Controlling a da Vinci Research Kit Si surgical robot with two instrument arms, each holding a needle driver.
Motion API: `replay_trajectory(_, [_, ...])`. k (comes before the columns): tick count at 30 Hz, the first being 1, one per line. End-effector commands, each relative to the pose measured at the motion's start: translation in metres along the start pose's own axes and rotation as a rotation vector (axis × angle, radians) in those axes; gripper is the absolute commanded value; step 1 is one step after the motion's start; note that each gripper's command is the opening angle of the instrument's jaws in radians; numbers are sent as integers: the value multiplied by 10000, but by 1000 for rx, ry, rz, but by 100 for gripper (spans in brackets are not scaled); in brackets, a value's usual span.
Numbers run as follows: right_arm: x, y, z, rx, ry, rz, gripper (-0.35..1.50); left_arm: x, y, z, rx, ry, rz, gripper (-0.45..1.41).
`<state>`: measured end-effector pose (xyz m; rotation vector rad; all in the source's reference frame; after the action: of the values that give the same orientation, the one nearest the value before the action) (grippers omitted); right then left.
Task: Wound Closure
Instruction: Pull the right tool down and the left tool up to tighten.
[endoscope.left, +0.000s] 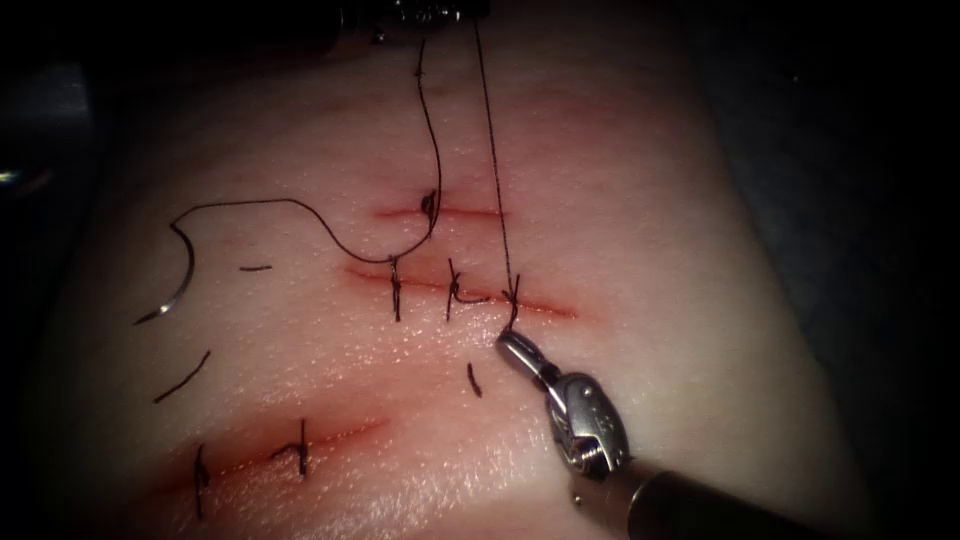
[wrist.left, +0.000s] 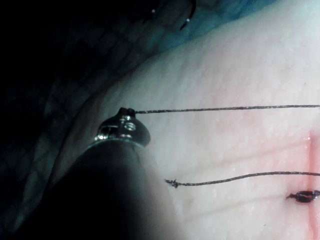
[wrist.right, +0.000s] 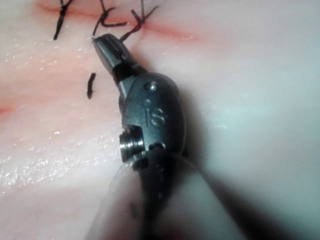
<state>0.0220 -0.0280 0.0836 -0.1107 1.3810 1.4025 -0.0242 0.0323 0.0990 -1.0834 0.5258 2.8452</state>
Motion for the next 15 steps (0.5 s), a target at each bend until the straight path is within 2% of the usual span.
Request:
replay_trajectory(1, [-7,-2,7,2,1,-1,-35,-2,-7,11,4,2,7,-45])
replay_trajectory(10, [-5,-3,8,0,0,-5,-35,-12,-14,23,10,-9,7,-45])
replay_trajectory(15, [-6,-2,4,3,-2,-7,-35,-9,-26,36,28,15,-11,-45])
